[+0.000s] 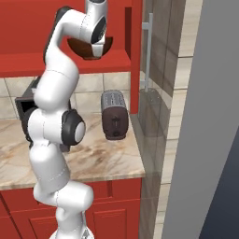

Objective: Move the bowls from the cabinet to the plates on the dining table.

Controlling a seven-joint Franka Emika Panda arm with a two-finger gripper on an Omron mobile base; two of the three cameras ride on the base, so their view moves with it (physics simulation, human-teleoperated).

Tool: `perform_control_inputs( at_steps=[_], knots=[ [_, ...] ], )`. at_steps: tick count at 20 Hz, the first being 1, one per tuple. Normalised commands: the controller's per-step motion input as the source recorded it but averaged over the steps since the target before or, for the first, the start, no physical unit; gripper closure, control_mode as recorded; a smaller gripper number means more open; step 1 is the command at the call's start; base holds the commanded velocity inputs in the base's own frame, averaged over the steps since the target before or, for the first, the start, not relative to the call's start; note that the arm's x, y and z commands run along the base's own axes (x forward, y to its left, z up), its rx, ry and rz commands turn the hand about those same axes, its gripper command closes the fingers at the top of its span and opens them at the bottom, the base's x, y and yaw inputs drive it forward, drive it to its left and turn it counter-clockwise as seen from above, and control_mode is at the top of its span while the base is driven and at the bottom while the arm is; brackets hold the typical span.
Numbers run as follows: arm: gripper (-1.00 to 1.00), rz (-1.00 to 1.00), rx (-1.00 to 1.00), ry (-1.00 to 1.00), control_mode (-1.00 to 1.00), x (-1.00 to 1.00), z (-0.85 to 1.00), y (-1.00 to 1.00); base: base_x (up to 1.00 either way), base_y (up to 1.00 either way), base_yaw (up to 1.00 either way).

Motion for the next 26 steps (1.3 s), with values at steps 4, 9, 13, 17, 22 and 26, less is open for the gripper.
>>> perform_control_inputs(
  at_steps=[4, 9, 13, 17, 22, 26],
  knots=[
    [1.0, 0.0, 0.0, 0.0, -1.0, -0.38, 0.0, 0.0, 0.0, 0.0, 0.0],
    [1.0, 0.0, 0.01, 0.0, -1.0, -0.56, 0.04, 0.0, 0.0, 0.0, 0.0],
    [1.0, 0.0, 0.02, 0.0, -1.0, -0.65, 0.03, 0.0, 0.0, 0.0, 0.0],
    [1.0, 0.0, 0.01, 0.0, -1.0, -0.79, 0.01, 0.0, 0.0, 0.0, 0.0],
    [1.0, 0.0, 0.0, -0.03, -1.0, -0.96, 0.01, 0.0, 0.0, 0.0, 0.0],
    [1.0, 0.0, 0.0, -0.07, -1.0, -1.0, 0.04, 0.0, 0.0, 0.0, 0.0]
  ],
)
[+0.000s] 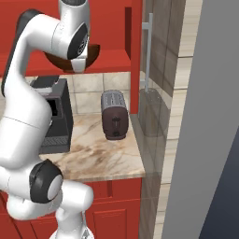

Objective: Move the bowls from the cabinet to the plates on the dining table.

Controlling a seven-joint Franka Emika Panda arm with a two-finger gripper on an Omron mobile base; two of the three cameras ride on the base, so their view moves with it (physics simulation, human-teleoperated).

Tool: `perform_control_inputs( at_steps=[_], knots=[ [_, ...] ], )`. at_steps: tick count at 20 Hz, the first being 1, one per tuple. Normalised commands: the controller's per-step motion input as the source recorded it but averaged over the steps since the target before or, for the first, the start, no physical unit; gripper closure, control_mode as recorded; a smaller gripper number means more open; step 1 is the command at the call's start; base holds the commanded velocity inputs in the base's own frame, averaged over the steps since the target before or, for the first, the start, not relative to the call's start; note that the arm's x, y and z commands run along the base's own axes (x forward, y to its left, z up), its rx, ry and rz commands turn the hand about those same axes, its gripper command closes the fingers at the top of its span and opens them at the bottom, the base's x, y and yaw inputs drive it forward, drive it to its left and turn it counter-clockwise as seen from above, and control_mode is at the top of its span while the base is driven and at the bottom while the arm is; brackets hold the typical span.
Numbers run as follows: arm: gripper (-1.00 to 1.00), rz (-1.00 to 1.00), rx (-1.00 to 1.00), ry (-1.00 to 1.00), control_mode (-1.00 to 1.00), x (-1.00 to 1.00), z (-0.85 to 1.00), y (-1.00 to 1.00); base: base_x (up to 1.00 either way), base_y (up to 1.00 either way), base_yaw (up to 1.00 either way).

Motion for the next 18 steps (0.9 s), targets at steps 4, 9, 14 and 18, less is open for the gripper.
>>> perform_control_inputs(
  at_steps=[4, 9, 14, 18],
  knots=[
    [1.0, 0.0, 0.0, -0.09, -1.0, -1.0, 0.01, 0.0, 0.0, 0.0, 0.0],
    [1.0, 0.0, 0.0, -0.04, -1.0, -0.99, 0.0, 0.0, 0.0, 0.0, 0.0],
    [1.0, 0.0, 0.0, 0.0, -1.0, -0.79, -0.11, 0.0, 0.0, 0.0, 0.0],
    [1.0, 0.0, 0.0, 0.0, -1.0, -0.7, -0.1, 0.0, 0.0, 0.0, 0.0]
  ],
)
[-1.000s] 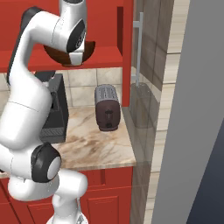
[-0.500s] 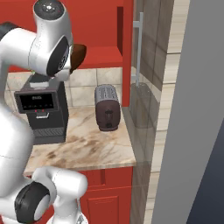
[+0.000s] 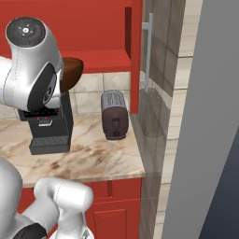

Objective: Move the bowls from the cabinet to the plates on the dining table.

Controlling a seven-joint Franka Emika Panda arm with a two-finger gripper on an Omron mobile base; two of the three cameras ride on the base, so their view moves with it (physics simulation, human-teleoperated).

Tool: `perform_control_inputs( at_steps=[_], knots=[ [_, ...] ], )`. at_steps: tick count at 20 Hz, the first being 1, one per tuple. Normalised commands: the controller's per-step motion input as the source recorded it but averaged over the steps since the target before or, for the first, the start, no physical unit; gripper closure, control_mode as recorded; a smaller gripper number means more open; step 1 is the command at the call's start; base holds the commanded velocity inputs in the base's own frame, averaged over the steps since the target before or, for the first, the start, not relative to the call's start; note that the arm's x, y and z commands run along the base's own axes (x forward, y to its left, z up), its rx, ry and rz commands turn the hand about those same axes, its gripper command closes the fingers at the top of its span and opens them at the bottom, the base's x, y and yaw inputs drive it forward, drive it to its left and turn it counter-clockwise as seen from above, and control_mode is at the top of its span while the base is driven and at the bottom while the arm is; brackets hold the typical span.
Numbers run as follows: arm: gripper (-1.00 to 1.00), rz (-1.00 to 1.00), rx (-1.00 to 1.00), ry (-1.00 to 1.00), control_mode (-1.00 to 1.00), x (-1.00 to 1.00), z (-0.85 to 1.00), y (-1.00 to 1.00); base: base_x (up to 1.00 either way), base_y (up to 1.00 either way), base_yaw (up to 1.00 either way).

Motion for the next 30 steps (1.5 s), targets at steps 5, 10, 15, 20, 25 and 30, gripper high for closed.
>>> perform_control_inputs(
  at_steps=[5, 10, 15, 20, 25, 30],
  knots=[
    [1.0, 0.0, 0.0, 0.01, -1.0, -0.68, -0.15, 0.0, 0.0, 0.0, 0.0],
    [1.0, 0.0, 0.0, 0.06, -1.0, -0.55, -0.16, 0.0, 0.0, 0.0, 0.0],
    [1.0, 0.0, 0.0, 0.0, -1.0, -0.06, 0.0, 0.0, 0.0, 0.0, 0.0],
    [1.0, 0.0, 0.0, 0.0, -1.0, 0.0, 0.0, 0.0, 0.0, 0.0, 0.0],
    [1.0, 0.0, 0.0, 0.0, 1.0, 0.0, 0.0, 0.0, 0.0, 0.0, 0.0],
    [1.0, 0.0, 0.0, 0.0, 1.0, 0.0, 0.0, 0.0, -0.23, 0.0, 0.0]
  ],
)
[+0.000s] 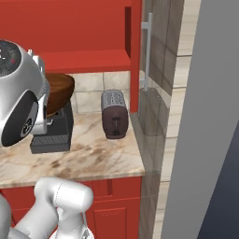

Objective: Move the bowls from the cabinet to the plates on the dining table.

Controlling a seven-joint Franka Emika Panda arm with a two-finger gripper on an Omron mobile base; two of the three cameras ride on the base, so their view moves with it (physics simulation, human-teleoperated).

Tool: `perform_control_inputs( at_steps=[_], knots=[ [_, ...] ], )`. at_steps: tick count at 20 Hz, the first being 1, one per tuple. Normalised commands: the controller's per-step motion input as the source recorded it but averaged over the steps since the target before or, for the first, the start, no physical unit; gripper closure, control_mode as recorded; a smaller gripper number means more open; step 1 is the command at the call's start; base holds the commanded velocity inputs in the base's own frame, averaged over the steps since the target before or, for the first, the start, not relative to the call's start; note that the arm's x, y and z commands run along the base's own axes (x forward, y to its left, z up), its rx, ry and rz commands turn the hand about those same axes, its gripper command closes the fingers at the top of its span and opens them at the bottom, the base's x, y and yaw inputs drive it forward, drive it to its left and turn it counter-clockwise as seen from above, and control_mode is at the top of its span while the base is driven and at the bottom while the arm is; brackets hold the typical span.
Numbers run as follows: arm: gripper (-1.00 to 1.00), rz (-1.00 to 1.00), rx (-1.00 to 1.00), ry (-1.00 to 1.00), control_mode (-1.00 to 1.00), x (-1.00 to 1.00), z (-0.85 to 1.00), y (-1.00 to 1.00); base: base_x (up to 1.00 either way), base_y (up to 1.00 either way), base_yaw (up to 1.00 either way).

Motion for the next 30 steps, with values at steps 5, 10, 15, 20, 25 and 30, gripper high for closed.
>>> perform_control_inputs(
  at_steps=[5, 10, 15, 20, 25, 30],
  knots=[
    [1.0, 0.0, 0.0, 0.0, 1.0, 0.0, 0.0, 0.0, -0.95, -0.09, 0.01],
    [1.0, 0.0, 0.0, 0.0, 1.0, 0.0, 0.0, 0.0, -1.0, 0.0, 0.07],
    [1.0, 0.0, 0.0, 0.0, 1.0, 0.0, 0.0, 0.0, -0.86, 0.29, 0.15],
    [1.0, 0.0, 0.0, 0.0, 1.0, 0.0, 0.0, 0.0, -0.72, 0.52, 0.18],
    [1.0, 0.0, 0.0, 0.0, 1.0, 0.0, 0.0, 0.0, -0.5, 0.75, 0.32],
    [1.0, 0.0, 0.0, 0.0, 1.0, 0.0, 0.0, 0.0, -0.13, 0.94, 0.43]
  ],
)
